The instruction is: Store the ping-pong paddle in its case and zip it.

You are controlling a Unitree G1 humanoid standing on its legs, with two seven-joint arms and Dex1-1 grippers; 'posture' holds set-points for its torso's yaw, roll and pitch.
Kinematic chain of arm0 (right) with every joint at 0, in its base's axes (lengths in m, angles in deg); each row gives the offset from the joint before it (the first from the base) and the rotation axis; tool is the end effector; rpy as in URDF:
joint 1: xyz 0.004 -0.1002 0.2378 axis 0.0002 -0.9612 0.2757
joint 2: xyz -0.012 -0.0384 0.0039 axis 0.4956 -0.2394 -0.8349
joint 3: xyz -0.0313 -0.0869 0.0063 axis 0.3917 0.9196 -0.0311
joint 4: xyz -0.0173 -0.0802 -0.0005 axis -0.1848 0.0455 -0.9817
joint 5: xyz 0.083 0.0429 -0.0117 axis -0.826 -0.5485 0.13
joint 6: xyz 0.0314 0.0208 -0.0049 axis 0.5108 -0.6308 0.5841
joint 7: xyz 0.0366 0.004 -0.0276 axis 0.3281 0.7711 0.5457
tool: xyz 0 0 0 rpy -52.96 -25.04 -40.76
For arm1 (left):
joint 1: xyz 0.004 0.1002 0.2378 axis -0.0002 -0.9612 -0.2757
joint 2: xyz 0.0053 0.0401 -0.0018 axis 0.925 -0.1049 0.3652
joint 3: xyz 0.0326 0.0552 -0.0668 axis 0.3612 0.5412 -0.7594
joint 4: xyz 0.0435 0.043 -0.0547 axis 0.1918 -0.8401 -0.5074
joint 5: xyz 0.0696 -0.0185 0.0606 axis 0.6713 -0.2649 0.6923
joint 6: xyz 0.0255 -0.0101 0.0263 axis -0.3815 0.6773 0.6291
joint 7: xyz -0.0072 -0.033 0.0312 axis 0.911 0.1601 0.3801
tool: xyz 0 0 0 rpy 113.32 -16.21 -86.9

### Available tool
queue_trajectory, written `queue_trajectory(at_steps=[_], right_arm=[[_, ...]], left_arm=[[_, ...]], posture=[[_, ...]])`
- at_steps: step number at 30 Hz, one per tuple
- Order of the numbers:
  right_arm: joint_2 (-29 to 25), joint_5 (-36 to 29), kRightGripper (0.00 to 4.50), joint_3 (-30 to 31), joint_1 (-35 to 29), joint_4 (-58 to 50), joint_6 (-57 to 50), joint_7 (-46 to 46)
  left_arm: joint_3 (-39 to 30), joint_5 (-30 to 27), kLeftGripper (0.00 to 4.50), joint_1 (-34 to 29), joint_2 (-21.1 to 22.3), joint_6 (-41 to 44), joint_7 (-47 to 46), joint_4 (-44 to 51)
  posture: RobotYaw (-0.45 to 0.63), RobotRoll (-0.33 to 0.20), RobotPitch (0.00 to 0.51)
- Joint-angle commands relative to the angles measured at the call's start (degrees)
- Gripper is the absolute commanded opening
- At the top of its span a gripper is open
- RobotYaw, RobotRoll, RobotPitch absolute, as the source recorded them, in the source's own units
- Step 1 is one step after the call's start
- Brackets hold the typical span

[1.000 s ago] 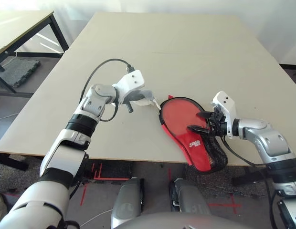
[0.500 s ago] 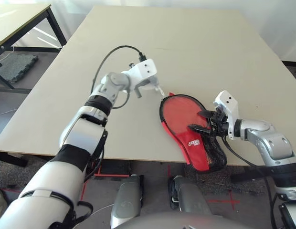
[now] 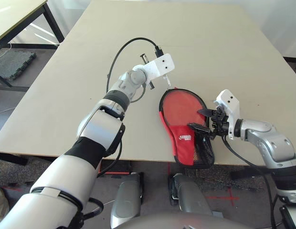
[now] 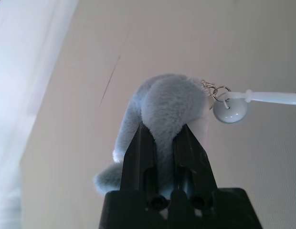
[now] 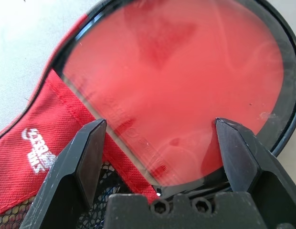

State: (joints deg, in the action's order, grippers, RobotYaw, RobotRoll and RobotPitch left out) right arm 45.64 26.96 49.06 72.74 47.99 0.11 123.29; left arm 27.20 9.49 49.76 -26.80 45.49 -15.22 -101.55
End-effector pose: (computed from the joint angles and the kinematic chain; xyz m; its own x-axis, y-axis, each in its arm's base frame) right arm 0.2278 -0.2209 0.1171 0.5641 0.7028 -0.4334 -0.7589 0.6481 0.0632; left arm 0.3549 0.0872 0.1714 0.8451 -0.4668 -0.2608 0.4500 0.3575 0.8184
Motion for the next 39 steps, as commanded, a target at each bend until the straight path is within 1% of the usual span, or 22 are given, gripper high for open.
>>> queue_trajectory(at_steps=[1,4,9,14,17,22,26,33,35,39], right_arm=[[0.24,0.58,4.5,2.99,-3.22,2.43,-3.74,-0.71],[0.71,0.84,4.5,3.03,-3.33,2.41,-3.38,-1.71],[0.41,3.59,4.5,5.32,-3.37,3.33,-1.02,-2.77],[0.27,7.05,4.5,7.39,-3.17,4.79,1.75,-3.71],[0.44,7.73,4.5,7.88,-3.5,4.97,2.1,-3.78],[-0.01,7.87,4.5,8.65,-4.45,4.26,1.15,-3.27],[-0.32,7.82,4.5,8.79,-5.18,3.69,0.86,-3.07],[0.04,7.47,4.5,8.99,-5.58,2.85,0.16,-3.26],[0.02,7.4,4.5,8.94,-5.93,2.46,0.07,-3.3],[0.14,7.24,4.5,8.85,-6.35,2.01,-0.07,-3.53]], left_arm=[[1.24,2.15,0.11,0.25,-0.41,-0.58,1.23,-0.85],[1.43,2.62,0.11,-1.11,-0.48,-1.06,2.55,-0.86],[4.55,5.82,0.11,-2.18,-0.87,-2.29,6.25,-0.88],[4.51,6.15,0.11,-2.4,-1.77,-2.84,6.43,-0.71],[3.51,5.45,0.11,-1.55,-2.06,-2.54,5.95,-0.7],[1.41,4.77,0.11,1.3,-1.86,-3.09,1.61,-0.65],[-0.42,4.45,0.11,4.34,-2.19,-5.07,-5.27,-0.57],[-0.48,5.13,0.1,6.56,-4.87,-8.64,-11.66,-0.52],[-0.22,5.11,0.1,6.1,-6.0,-9.39,-10.48,-0.62],[0.78,4.98,0.1,3.71,-8.69,-13.39,-4.57,-0.51]], posture=[[0.0,0.0,0.152],[0.0,0.0,0.154],[0.0,0.0,0.154],[0.0,0.0,0.156],[0.0,0.0,0.158],[-0.01,0.0,0.159],[-0.01,0.0,0.161],[-0.03,0.0,0.166],[-0.03,0.0,0.167],[-0.03,0.0,0.167]])
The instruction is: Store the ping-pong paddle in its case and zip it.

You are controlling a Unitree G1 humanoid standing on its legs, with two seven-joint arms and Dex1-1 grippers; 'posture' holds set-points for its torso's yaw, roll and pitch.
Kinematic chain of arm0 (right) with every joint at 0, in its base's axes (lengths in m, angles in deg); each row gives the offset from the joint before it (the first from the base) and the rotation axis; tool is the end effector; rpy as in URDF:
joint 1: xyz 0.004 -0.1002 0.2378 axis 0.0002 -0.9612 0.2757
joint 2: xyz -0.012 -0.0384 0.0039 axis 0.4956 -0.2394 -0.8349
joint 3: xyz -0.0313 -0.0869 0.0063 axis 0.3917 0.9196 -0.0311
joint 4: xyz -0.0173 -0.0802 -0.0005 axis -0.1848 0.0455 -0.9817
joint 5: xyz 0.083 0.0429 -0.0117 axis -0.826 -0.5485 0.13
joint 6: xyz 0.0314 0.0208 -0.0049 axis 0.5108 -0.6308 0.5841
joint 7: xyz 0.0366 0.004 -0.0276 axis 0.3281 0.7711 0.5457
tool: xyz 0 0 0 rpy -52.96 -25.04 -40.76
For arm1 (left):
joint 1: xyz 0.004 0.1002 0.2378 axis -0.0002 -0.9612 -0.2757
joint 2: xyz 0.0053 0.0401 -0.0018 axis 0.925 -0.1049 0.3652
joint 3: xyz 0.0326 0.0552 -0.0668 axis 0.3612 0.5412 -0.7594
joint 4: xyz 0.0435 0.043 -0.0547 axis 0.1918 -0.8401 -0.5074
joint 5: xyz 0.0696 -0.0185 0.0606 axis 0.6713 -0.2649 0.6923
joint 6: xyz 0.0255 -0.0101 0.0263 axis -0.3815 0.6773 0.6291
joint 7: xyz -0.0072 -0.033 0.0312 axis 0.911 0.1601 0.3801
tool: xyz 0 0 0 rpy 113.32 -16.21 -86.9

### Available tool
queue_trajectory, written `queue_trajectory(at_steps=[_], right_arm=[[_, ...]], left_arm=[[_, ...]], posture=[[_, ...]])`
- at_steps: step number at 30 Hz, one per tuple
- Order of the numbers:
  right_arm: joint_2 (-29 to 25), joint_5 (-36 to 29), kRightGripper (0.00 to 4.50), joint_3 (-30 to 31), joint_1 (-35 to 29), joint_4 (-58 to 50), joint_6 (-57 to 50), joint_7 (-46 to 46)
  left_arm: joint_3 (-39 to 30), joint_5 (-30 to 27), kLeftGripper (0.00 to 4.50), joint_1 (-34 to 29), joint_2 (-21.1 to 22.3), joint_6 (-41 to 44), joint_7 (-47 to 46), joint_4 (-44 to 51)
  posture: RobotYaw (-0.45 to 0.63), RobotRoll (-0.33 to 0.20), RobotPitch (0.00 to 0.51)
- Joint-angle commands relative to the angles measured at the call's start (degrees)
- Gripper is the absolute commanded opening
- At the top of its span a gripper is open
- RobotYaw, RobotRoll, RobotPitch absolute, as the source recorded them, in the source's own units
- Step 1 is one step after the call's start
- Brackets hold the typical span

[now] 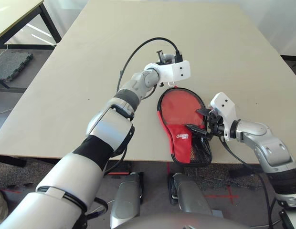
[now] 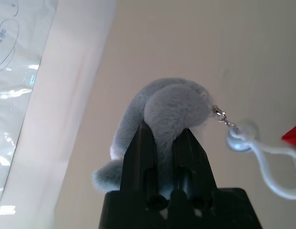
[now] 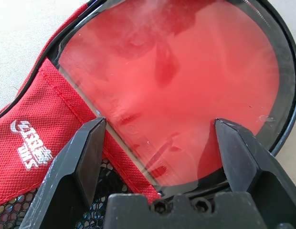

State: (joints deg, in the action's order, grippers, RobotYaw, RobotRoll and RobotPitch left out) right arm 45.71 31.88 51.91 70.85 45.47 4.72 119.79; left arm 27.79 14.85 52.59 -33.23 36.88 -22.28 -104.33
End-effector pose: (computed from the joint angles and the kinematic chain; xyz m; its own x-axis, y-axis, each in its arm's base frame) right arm 0.2227 -0.2118 0.1150 0.6027 0.6624 -0.4449 -0.7605 0.6457 -0.0688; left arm 0.3449 0.0445 0.1753 0.7792 -0.6143 -0.1247 0.3688 0.2884 0.8837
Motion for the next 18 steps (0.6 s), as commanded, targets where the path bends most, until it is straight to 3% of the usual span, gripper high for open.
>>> queue_trajectory(at_steps=[1,6,12,18], right_arm=[[0.12,2.28,4.5,5.99,-4.46,4.52,-4.7,-0.1],[0.19,2.24,4.5,5.9,-4.22,4.8,-4.56,-0.1],[0.35,2.44,4.5,6.12,-3.72,5.59,-4.13,0.09],[0.54,2.67,4.5,6.29,-2.93,6.37,-3.78,0.43]], left_arm=[[0.59,-0.24,0.1,0.17,-2.82,-5.44,4.33,2.24],[-2.44,-5.04,0.1,-2.78,-5.61,-7.41,18.89,2.83],[-9.3,-13.73,0.1,-4.78,-8.08,-2.44,36.78,3.97],[-14.51,-19.87,2.23,-4.52,-8.07,5.78,46.2,6.03]], posture=[[-0.03,0.0,0.167],[-0.03,0.0,0.168],[-0.02,0.0,0.166],[0.0,0.0,0.161]])
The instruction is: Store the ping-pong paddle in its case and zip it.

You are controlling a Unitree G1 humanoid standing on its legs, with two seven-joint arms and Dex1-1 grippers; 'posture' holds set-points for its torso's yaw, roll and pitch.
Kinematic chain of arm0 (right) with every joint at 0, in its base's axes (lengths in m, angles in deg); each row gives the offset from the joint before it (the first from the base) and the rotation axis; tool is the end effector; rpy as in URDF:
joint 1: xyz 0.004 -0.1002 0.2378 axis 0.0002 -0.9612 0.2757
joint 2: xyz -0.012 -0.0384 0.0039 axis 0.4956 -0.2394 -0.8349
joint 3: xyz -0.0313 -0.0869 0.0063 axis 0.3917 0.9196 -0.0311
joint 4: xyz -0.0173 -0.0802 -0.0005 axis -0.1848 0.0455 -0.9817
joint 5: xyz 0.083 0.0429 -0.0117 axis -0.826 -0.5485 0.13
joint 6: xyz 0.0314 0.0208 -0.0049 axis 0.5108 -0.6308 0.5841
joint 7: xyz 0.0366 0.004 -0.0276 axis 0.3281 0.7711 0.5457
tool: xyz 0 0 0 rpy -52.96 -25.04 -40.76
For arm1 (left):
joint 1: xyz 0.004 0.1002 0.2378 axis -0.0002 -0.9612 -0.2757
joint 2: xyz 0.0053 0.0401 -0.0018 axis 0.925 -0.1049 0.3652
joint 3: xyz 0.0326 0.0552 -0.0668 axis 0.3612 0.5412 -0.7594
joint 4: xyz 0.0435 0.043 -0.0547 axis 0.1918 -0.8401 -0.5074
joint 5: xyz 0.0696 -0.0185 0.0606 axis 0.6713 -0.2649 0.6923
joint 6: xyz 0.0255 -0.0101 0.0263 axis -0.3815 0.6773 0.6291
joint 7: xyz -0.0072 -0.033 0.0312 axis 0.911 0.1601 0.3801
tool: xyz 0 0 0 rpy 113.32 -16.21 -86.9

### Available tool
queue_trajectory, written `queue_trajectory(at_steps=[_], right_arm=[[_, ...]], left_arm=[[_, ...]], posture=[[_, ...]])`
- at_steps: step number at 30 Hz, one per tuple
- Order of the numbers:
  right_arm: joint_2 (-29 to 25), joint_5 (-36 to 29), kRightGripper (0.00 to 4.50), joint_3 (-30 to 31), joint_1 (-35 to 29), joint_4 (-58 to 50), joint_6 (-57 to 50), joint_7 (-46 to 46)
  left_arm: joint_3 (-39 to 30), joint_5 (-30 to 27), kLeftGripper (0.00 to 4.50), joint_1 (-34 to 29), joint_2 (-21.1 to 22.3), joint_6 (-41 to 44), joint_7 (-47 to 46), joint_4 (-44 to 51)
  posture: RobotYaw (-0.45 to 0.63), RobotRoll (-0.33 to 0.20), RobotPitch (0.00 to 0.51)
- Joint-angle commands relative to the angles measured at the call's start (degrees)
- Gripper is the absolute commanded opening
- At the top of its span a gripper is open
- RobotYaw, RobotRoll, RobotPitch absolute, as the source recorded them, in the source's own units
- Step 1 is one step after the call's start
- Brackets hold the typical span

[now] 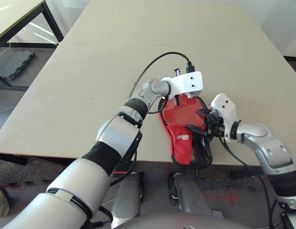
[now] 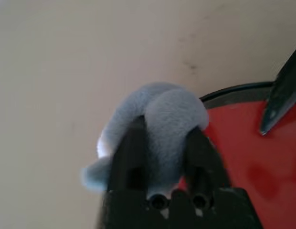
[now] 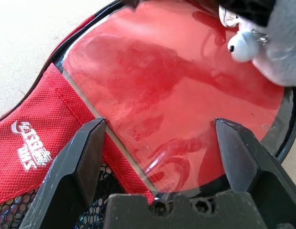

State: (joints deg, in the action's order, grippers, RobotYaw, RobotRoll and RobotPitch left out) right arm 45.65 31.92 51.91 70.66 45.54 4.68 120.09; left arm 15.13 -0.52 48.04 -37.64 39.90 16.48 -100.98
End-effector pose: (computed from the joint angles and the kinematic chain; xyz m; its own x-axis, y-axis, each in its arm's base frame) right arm 0.2222 -0.2123 0.1142 0.5981 0.6636 -0.4493 -0.7625 0.6438 -0.0641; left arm 0.3393 0.0360 0.1616 0.3402 -0.8721 -0.3517 0.8860 0.1719 0.4308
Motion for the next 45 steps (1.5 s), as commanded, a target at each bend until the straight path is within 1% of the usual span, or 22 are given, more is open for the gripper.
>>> queue_trajectory(at_steps=[1,6,7,10,12,19,27,31,34,37,41,45], right_arm=[[0.64,2.69,4.5,6.31,-2.61,6.46,-3.68,0.21],[0.9,3.09,4.5,6.55,-2.0,7.44,-3.23,0.59],[1.0,3.21,4.5,6.58,-1.81,7.69,-3.13,0.69],[1.23,3.53,4.5,6.73,-1.1,8.63,-2.72,1.03],[1.28,3.63,4.5,6.94,-0.68,9.17,-2.45,1.15],[1.59,3.94,4.5,7.55,0.78,11.02,-1.58,1.65],[1.99,4.44,4.5,7.79,1.63,12.2,-0.88,2.05],[2.02,4.52,4.5,7.74,1.68,12.31,-0.75,2.17],[2.09,4.61,4.5,7.75,1.68,12.31,-0.74,2.22],[2.12,4.74,4.5,7.73,1.7,12.37,-0.72,2.32],[1.94,4.87,4.5,7.67,1.85,12.69,-0.49,2.58],[1.85,5.05,4.5,7.67,2.02,13.04,-0.21,2.73]], left_arm=[[-2.69,-5.27,2.59,0.26,-3.48,4.08,8.24,3.09],[-5.97,-8.29,4.29,1.7,-2.36,8.71,9.01,4.44],[-6.74,-9.19,4.48,2.05,-2.14,9.77,9.22,4.71],[-9.15,-12.12,4.48,3.3,-1.38,13.22,9.81,5.56],[-9.86,-13.11,4.48,3.88,-0.53,14.32,9.8,6.21],[-10.18,-13.48,4.48,4.67,3.14,14.71,7.83,6.89],[-6.7,-10.32,4.48,2.68,11.66,13.34,9.55,8.04],[-4.27,-8.79,4.48,-0.22,15.19,12.64,11.76,9.74],[-3.1,-9.24,4.48,-3.08,16.55,13.82,14.71,12.82],[-1.04,-9.2,4.48,-7.2,17.69,14.85,18.0,18.11],[1.08,-9.9,4.48,-13.78,17.74,18.83,19.37,27.1],[2.58,-9.75,4.48,-17.93,16.87,22.41,17.75,32.67]], posture=[[0.0,0.0,0.161],[0.01,0.0,0.157],[0.02,0.0,0.154],[0.03,0.0,0.149],[0.03,0.0,0.147],[0.05,0.0,0.139],[0.06,0.0,0.133],[0.06,0.0,0.132],[0.06,0.0,0.133],[0.07,0.0,0.133],[0.07,0.0,0.132],[0.07,0.0,0.13]])
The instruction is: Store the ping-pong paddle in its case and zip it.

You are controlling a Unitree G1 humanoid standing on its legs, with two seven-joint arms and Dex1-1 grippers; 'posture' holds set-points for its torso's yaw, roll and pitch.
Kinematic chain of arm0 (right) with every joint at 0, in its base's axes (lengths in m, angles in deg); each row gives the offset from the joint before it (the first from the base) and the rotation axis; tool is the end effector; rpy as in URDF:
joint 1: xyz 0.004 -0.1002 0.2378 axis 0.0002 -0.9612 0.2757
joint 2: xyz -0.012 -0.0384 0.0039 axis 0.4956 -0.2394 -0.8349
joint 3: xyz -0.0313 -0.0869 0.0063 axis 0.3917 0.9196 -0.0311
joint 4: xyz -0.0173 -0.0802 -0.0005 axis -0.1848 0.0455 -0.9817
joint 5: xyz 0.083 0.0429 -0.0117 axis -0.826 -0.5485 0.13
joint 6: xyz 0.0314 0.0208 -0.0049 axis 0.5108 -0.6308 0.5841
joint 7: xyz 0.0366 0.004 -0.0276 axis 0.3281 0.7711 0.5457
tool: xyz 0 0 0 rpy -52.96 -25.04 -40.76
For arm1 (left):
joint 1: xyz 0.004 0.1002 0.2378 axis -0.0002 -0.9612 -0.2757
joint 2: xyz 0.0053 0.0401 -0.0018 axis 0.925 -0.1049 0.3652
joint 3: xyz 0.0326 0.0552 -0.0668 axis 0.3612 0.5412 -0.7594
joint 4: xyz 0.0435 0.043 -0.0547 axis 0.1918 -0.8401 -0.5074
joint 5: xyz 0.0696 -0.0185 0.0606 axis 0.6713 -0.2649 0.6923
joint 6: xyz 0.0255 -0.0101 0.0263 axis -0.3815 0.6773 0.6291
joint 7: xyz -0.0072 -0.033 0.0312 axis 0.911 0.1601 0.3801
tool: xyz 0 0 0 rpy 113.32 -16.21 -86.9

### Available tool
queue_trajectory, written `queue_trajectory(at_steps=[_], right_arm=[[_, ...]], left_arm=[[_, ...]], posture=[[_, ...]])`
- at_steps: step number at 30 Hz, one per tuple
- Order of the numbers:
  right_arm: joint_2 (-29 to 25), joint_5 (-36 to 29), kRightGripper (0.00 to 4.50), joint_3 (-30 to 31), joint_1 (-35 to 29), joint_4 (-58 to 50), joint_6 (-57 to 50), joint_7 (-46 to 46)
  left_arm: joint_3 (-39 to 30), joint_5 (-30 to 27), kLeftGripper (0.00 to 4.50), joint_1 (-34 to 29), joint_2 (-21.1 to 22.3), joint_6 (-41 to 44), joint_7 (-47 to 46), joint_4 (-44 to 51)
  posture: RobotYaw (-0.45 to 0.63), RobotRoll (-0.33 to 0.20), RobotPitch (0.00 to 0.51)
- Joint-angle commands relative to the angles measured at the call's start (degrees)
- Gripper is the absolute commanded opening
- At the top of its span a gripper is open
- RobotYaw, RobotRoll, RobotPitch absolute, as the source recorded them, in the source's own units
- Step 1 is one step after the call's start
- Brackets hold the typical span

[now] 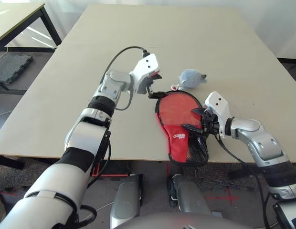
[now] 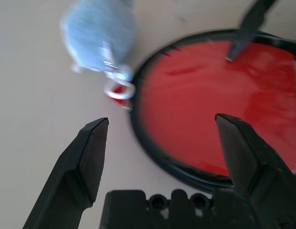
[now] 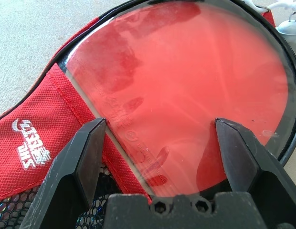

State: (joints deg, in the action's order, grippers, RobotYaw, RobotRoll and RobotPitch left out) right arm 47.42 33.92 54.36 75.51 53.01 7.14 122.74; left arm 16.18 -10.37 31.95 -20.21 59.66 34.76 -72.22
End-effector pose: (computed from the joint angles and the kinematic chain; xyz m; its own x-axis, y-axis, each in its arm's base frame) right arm 0.2383 -0.2075 0.1089 0.5608 0.6860 -0.4635 -0.7893 0.6121 -0.0489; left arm 0.3405 0.1332 0.1564 0.3081 -0.8453 -0.4366 0.9464 0.2258 0.2308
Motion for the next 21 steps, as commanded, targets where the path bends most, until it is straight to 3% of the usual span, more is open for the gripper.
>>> queue_trajectory(at_steps=[1,9,21], right_arm=[[-0.01,3.08,4.5,5.2,-2.81,5.59,-2.62,0.13],[-0.33,2.65,4.5,3.76,-2.64,5.59,-2.51,-0.1],[2.26,-7.43,4.5,-10.18,5.31,6.66,-5.62,-2.43]], left_arm=[[2.12,0.1,4.48,-2.78,-0.86,3.64,-0.51,5.22],[6.38,1.05,4.48,-7.22,-1.73,8.12,-0.9,9.46],[9.61,1.65,4.48,-9.13,-2.27,8.69,-2.14,9.61]], posture=[[0.06,0.0,0.129],[0.05,0.0,0.128],[0.04,0.0,0.137]])
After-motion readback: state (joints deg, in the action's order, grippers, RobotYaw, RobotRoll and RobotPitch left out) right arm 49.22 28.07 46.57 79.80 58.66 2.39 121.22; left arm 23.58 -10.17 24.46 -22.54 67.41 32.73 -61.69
